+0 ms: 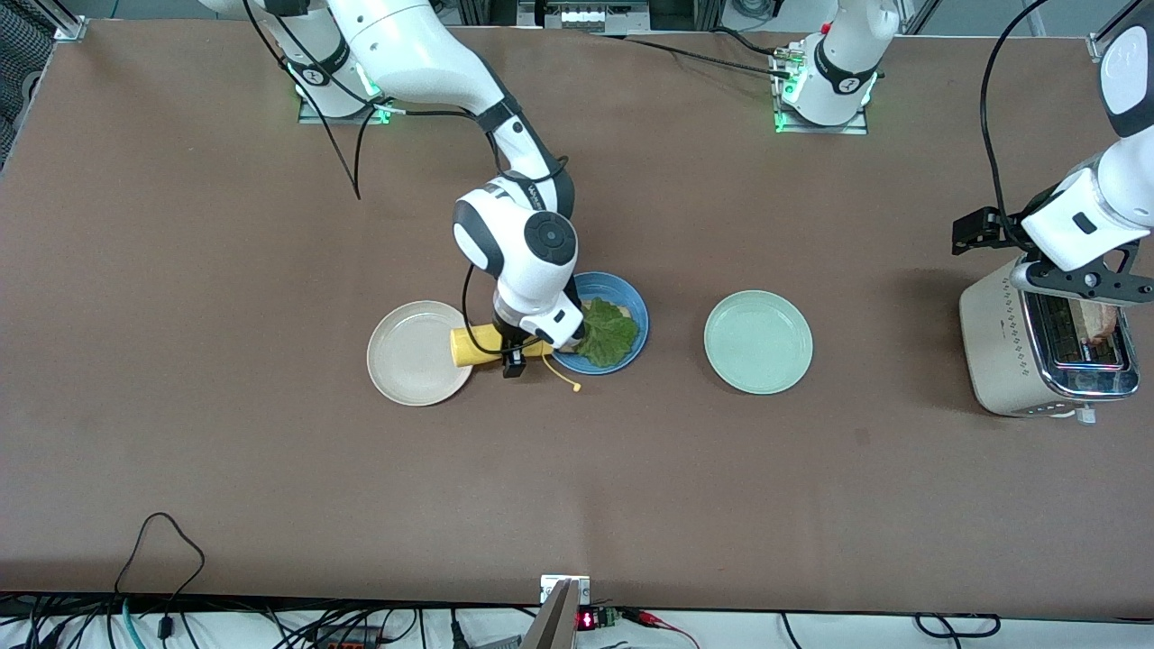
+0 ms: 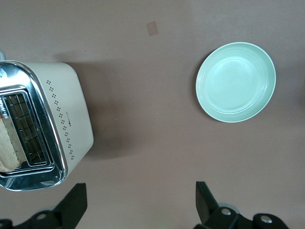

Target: Make sandwich in blue plate with both arms

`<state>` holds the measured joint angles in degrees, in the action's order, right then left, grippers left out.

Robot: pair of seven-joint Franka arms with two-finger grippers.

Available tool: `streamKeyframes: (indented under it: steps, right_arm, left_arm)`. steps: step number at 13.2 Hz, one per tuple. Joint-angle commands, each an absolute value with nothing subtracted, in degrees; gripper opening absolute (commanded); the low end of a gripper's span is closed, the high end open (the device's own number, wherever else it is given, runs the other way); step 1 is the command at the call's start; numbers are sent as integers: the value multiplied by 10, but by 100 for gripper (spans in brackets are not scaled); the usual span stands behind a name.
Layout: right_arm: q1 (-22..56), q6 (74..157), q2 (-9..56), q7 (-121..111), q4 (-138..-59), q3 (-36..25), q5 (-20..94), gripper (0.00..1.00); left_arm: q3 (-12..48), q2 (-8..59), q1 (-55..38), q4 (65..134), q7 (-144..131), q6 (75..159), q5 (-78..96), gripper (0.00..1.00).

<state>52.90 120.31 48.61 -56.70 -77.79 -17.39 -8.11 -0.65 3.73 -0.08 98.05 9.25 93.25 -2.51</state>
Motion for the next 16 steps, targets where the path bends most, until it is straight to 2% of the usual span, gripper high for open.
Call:
streamKeyframes:
  steps: [1,6,16]
  right_arm:
    - [548,1187,504,-560,-755,-196,-91,0]
    - [571,1179,517,-561,-754,-226,-92,0]
    - [585,1171,513,-561,-739,-224,-97,0]
  left_arm:
    - [-7,40,1,976,105,934,-26,100]
    - [-7,40,1,976,105,934,-26,100]
    - [-7,40,1,977,105,934,-26,100]
